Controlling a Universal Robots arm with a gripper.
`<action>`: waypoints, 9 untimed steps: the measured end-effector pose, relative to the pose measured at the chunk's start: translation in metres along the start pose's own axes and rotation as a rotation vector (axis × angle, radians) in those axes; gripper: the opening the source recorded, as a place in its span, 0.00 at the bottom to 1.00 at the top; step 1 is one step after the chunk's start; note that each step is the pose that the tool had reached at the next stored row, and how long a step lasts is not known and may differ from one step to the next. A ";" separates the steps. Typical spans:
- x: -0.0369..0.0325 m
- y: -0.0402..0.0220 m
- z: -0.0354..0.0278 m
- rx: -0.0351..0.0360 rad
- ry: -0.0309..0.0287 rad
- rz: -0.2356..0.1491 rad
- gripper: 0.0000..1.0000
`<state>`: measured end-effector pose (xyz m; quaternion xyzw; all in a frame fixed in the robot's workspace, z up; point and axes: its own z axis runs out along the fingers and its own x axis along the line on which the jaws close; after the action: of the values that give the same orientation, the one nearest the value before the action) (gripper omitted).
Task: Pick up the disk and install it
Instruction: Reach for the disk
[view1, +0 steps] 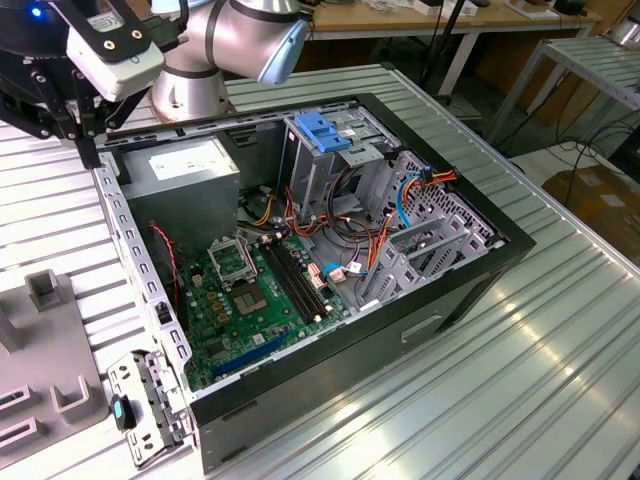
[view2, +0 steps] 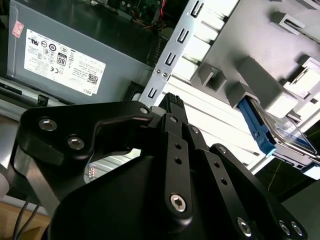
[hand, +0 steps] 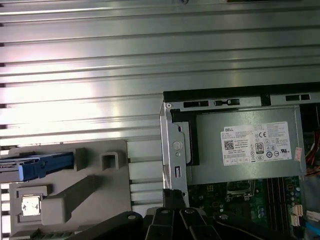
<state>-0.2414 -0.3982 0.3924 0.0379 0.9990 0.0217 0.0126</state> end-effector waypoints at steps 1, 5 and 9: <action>0.0021 0.0006 0.0000 0.0000 0.0000 0.000 0.11; 0.0099 0.0027 0.0000 0.0000 0.0000 0.000 0.11; 0.0172 0.0042 0.0000 0.0000 0.0000 0.000 0.11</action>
<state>-0.2582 -0.3927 0.3922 0.0379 0.9990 0.0217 0.0125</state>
